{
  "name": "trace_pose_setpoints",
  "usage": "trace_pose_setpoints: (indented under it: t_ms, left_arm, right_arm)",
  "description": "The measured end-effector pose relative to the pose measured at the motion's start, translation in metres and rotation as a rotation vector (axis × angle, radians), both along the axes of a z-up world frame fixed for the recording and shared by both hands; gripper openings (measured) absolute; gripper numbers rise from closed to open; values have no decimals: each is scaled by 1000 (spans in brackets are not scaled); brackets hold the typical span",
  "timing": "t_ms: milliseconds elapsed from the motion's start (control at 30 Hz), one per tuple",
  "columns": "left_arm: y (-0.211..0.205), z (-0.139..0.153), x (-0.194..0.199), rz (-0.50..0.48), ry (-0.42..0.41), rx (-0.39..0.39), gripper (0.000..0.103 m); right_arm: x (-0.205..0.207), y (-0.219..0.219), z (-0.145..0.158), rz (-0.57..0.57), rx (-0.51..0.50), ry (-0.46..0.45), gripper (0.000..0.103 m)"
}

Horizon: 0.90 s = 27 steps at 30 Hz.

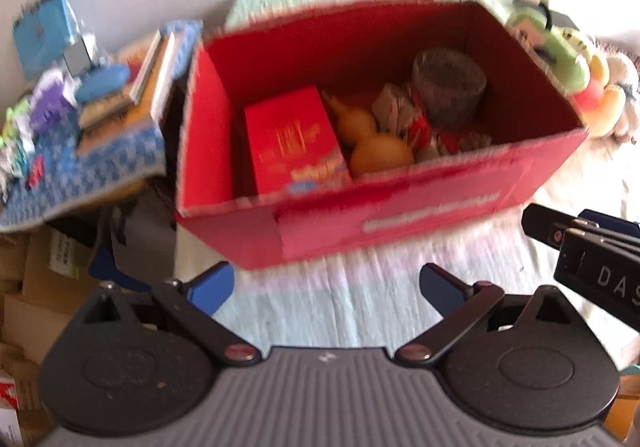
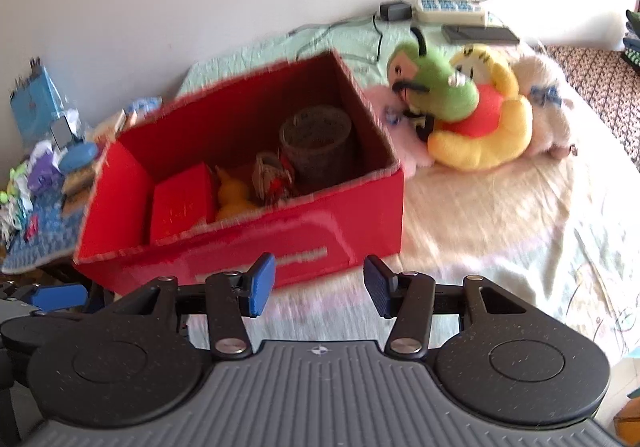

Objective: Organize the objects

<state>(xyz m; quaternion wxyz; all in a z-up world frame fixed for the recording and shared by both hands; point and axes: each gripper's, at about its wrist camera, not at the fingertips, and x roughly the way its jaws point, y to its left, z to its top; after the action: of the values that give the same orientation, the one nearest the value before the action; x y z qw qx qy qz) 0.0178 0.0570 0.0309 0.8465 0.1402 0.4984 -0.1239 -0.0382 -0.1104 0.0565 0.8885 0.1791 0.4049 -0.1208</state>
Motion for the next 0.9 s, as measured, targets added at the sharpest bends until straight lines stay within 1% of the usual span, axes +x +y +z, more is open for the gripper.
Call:
trace_pose_setpoints:
  t_ms: [100,267,400,533,700,900]
  left_arm:
    - [-3,16,-1,-6,-73,5,100]
    - [-8,31,13,7,-127,1,100]
    - [-9,38,30,28,-126,-23,100]
    - [-11,39,42,60,-138,-17,100]
    - [-13,35,52,79,-166,-9,100]
    - [-16,27,60,81,-161,-8,100]
  right_arm:
    - [3,-4,12,1,-6,-40,53]
    - [16,-10,29,20,-22,-86,53]
    - [28,-15,36,40,-20,-103,53]
    - [38,-14,38,62,-28,-108,57]
    - [48,-15,34,71,-27,-105,58]
    - [55,-18,27,66,-49,-114,57]
